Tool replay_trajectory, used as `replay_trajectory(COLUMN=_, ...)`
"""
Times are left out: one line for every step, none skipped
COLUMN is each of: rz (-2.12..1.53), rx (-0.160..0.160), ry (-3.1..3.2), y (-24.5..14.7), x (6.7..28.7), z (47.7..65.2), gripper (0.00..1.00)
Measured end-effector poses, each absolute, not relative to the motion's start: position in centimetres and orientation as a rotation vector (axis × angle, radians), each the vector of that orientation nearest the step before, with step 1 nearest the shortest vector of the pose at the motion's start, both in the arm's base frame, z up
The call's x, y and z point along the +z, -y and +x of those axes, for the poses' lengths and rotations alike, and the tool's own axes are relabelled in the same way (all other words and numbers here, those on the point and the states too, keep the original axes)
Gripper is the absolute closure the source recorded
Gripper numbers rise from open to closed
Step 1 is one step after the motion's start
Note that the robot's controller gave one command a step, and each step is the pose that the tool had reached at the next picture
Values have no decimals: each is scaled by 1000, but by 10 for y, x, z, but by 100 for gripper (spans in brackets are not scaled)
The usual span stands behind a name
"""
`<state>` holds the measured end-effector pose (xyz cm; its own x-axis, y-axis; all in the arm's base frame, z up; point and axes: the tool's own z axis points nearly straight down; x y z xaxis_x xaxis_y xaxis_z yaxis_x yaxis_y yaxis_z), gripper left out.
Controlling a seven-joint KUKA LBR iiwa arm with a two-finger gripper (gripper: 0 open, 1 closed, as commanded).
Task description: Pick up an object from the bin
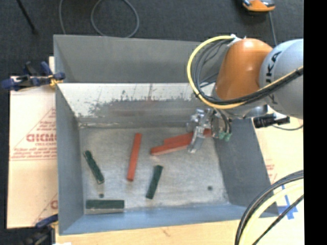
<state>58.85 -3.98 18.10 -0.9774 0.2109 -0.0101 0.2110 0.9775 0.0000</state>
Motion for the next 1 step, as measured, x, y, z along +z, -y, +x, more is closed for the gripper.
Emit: replay_trajectory(rz=341, rx=0, ry=-3111, y=40, x=288, z=564, gripper=100)
